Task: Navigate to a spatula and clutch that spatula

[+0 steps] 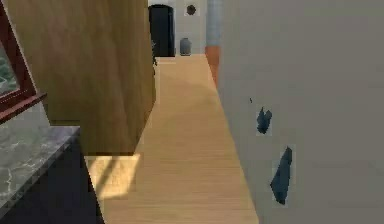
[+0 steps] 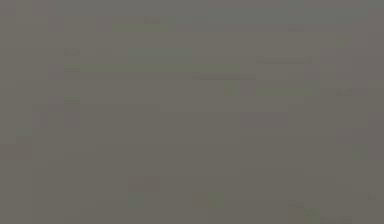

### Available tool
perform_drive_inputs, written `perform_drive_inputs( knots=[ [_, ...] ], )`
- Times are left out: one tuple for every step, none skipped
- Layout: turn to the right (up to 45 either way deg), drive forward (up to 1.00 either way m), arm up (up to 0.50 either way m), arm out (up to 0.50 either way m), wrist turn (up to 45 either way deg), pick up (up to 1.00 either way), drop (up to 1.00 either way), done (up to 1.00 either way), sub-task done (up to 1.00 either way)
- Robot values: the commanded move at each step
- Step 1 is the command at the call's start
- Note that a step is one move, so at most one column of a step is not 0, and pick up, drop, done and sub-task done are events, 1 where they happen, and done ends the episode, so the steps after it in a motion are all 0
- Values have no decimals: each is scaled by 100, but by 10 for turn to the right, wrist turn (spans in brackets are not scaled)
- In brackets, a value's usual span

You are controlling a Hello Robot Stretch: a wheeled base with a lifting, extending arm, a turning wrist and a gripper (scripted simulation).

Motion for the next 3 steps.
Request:
perform_drive_inputs(
  knots=[
    [-450,0,0,0,0,0,0,0,0],
    [-450,0,0,0,0,0,0,0,0],
    [-450,0,0,0,0,0,0,0,0]
  ],
)
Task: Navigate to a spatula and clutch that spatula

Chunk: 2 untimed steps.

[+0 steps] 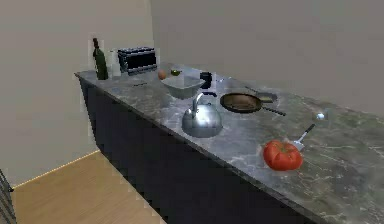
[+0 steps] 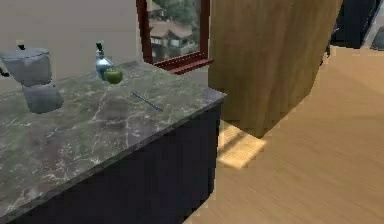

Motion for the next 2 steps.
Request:
perform_drive_inputs(
  knots=[
    [-240,0,0,0,0,0,0,0,0],
    [0,60,0,0,0,0,0,0,0]
  ],
)
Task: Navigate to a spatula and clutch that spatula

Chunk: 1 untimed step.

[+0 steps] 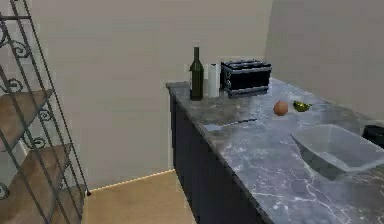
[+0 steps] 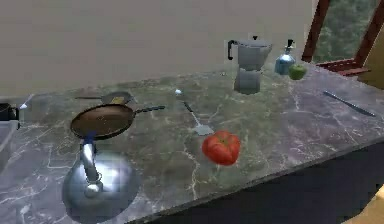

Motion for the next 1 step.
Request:
perform_drive_inputs(
  knots=[
    [-450,0,0,0,0,0,0,0,0]
  ],
)
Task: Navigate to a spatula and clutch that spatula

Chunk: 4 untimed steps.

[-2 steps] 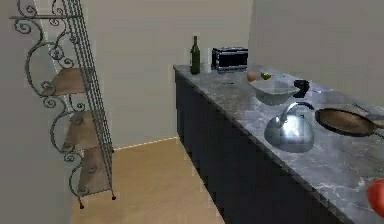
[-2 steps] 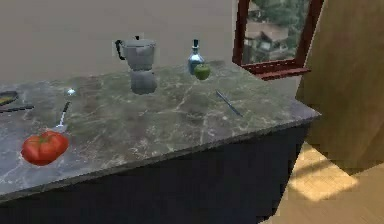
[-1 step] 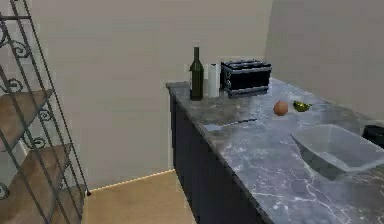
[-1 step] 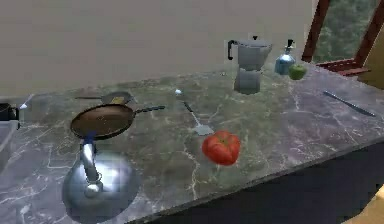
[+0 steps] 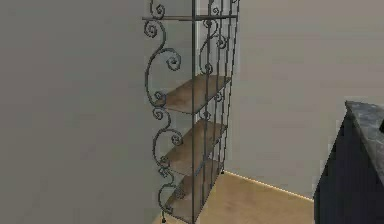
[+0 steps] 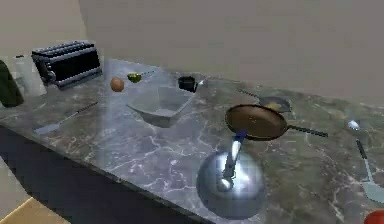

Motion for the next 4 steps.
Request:
perform_drive_inputs(
  knots=[
    [-240,0,0,0,0,0,0,0,0],
    [-30,0,0,0,0,0,0,0,0],
    [450,0,0,0,0,0,0,0,0],
    [60,0,0,0,0,0,0,0,0]
  ],
)
